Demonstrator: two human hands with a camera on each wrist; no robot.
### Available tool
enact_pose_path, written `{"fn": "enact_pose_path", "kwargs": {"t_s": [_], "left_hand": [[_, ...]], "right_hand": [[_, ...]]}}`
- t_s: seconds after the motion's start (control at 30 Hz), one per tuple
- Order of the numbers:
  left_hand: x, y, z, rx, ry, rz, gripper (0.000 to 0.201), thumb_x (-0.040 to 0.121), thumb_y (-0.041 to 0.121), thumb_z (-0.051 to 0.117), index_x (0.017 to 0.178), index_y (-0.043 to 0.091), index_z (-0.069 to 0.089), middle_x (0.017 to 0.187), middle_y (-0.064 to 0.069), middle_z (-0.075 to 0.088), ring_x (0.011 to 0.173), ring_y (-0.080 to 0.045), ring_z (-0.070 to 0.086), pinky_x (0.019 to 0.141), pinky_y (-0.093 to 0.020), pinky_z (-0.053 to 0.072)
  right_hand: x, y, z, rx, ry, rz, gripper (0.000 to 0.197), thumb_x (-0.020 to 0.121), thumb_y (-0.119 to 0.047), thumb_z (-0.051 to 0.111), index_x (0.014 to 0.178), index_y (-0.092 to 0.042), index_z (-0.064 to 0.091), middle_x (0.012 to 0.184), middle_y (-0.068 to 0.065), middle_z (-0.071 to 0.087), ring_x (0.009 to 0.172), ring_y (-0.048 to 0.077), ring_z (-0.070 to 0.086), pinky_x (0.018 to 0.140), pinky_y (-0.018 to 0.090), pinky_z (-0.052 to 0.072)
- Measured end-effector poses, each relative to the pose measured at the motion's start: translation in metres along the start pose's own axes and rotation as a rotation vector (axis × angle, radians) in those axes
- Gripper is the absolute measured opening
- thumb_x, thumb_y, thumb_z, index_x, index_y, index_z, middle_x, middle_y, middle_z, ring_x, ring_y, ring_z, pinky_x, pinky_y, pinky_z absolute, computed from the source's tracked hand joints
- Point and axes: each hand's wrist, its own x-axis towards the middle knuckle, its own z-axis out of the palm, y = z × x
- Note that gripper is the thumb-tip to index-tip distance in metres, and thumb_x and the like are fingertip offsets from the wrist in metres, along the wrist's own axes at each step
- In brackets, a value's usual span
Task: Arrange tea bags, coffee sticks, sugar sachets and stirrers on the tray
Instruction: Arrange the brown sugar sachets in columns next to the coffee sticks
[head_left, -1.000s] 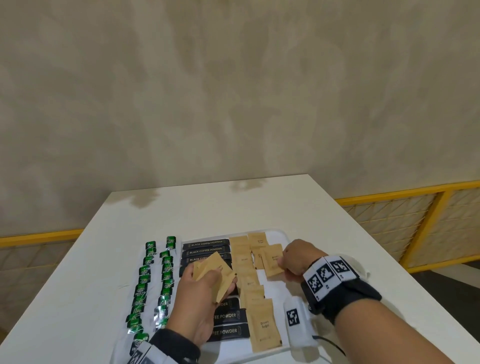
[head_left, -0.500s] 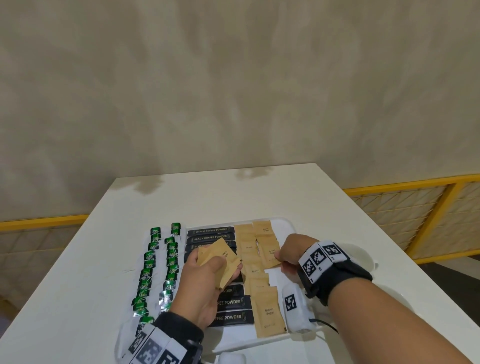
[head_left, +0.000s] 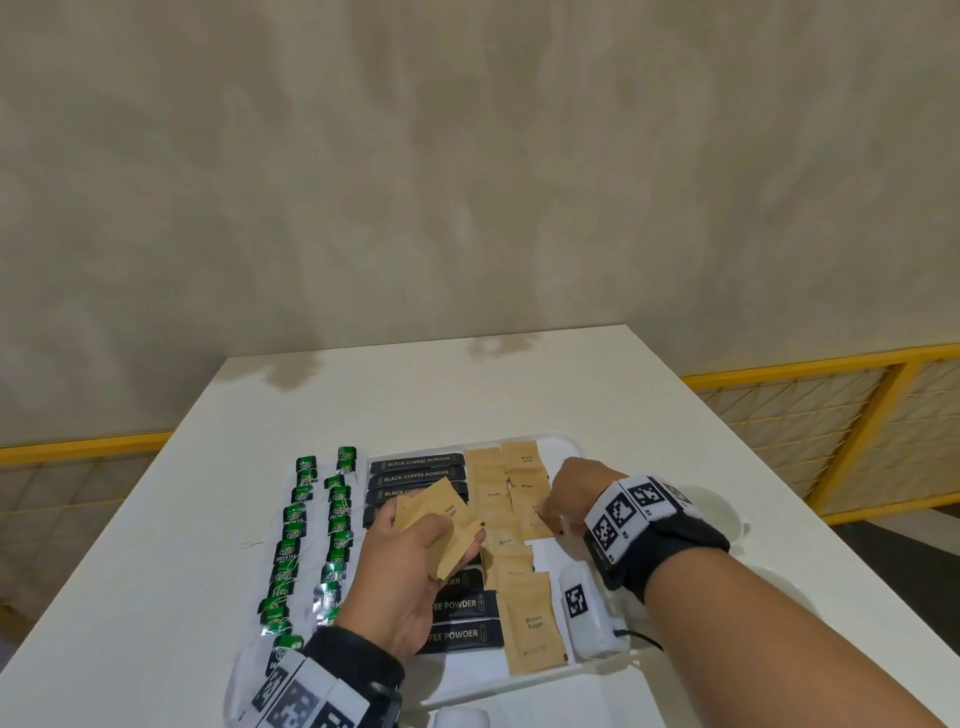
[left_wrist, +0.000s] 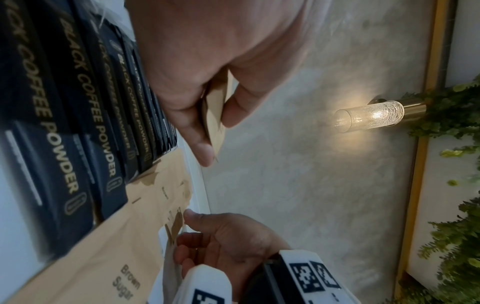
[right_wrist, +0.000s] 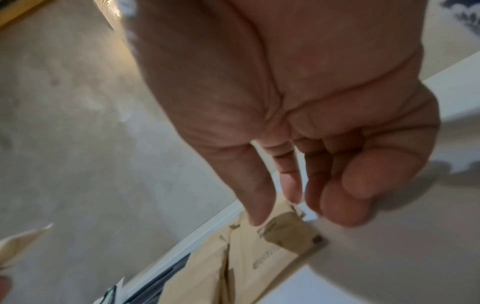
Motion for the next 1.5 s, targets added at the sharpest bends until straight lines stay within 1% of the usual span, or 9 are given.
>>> {"fn": "enact_pose_path", "kwargs": {"t_s": [0.17,0.37,0.53,0.7,0.83,1.0,1.13,1.27,1.5], "left_hand": [[-0.004,0.003,0.0,-0.017,-0.068,-0.039,0.023,0.091,-0.011,0.043,0.106,0.002,0.053,0.105,-0.025,0.068,0.093,-0.044,0.067,0.073,-0.044,0.06],[-0.005,-0.002,0.001,0.091,-0.055,0.014,0.031,0.088,-0.014,0.051,0.111,0.005,0.055,0.102,-0.023,0.07,0.093,-0.041,0.067,0.088,-0.053,0.052],[-0.012,-0.004,0.006,0.093,-0.06,0.046,0.032,0.086,-0.009,0.058,0.114,0.007,0.055,0.096,-0.018,0.07,0.085,-0.031,0.065,0.084,-0.045,0.054],[-0.02,-0.002,0.014,0.035,-0.098,0.023,0.031,0.086,-0.005,0.057,0.116,0.006,0.055,0.096,-0.019,0.071,0.089,-0.031,0.066,0.09,-0.046,0.052],[-0.025,-0.002,0.017,-0.118,-0.18,-0.112,0.037,0.094,0.015,0.053,0.131,0.012,0.048,0.121,-0.02,0.064,0.102,-0.033,0.067,0.075,-0.043,0.059],[-0.031,0.002,0.016,-0.229,-0.336,-0.229,0.061,0.099,0.044,0.028,0.131,-0.002,0.053,0.129,-0.025,0.059,0.121,-0.036,0.057,0.094,-0.044,0.051],[-0.034,0.004,0.019,-0.235,-0.346,-0.242,0.046,0.095,0.026,0.04,0.128,-0.002,0.056,0.127,-0.026,0.06,0.112,-0.035,0.06,0.094,-0.046,0.047],[-0.03,0.002,0.019,-0.189,-0.285,-0.182,0.032,0.096,0.001,0.037,0.123,0.004,0.054,0.113,-0.024,0.068,0.092,-0.032,0.07,0.078,-0.044,0.056],[-0.026,0.002,0.017,-0.07,-0.088,-0.106,0.022,0.096,-0.002,0.041,0.111,0.007,0.054,0.103,-0.022,0.071,0.086,-0.031,0.07,0.069,-0.042,0.057]], "right_hand": [[-0.004,0.001,0.001,0.074,0.069,-0.049,0.011,0.091,-0.016,0.055,0.082,-0.01,0.053,0.074,0.002,0.055,0.062,0.016,0.053,0.05,0.02,0.039],[-0.046,0.001,-0.003,0.545,-0.078,-0.309,0.02,0.097,-0.033,0.053,0.096,-0.013,0.057,0.093,0.008,0.07,0.069,0.015,0.063,0.064,0.024,0.053],[-0.067,-0.003,0.003,0.745,-0.152,-0.372,0.025,0.085,-0.022,0.072,0.1,-0.013,0.054,0.081,0.009,0.068,0.065,0.019,0.063,0.065,0.03,0.054],[-0.082,-0.003,0.012,0.606,0.041,-0.444,0.039,0.07,-0.027,0.084,0.093,-0.022,0.054,0.082,-0.003,0.056,0.066,0.012,0.053,0.065,0.03,0.048],[-0.093,-0.004,0.019,0.495,0.173,-0.475,0.037,0.066,-0.036,0.086,0.091,-0.024,0.061,0.087,-0.011,0.055,0.073,0.005,0.053,0.066,0.021,0.046],[-0.098,-0.007,0.023,0.387,0.244,-0.45,0.045,0.063,-0.045,0.085,0.092,-0.024,0.057,0.096,-0.009,0.06,0.083,0.006,0.056,0.068,0.02,0.045],[-0.099,-0.006,0.023,0.406,0.202,-0.459,0.038,0.063,-0.041,0.085,0.075,-0.025,0.053,0.078,-0.008,0.057,0.067,0.007,0.051,0.061,0.021,0.042],[-0.097,-0.004,0.026,0.478,0.2,-0.473,0.023,0.074,-0.032,0.079,0.072,-0.022,0.059,0.07,-0.01,0.059,0.063,0.003,0.053,0.06,0.019,0.043],[-0.088,0.011,0.024,0.671,0.021,-0.385,0.019,0.085,-0.022,0.07,0.071,-0.018,0.058,0.074,0.001,0.064,0.065,0.013,0.058,0.061,0.025,0.046]]}}
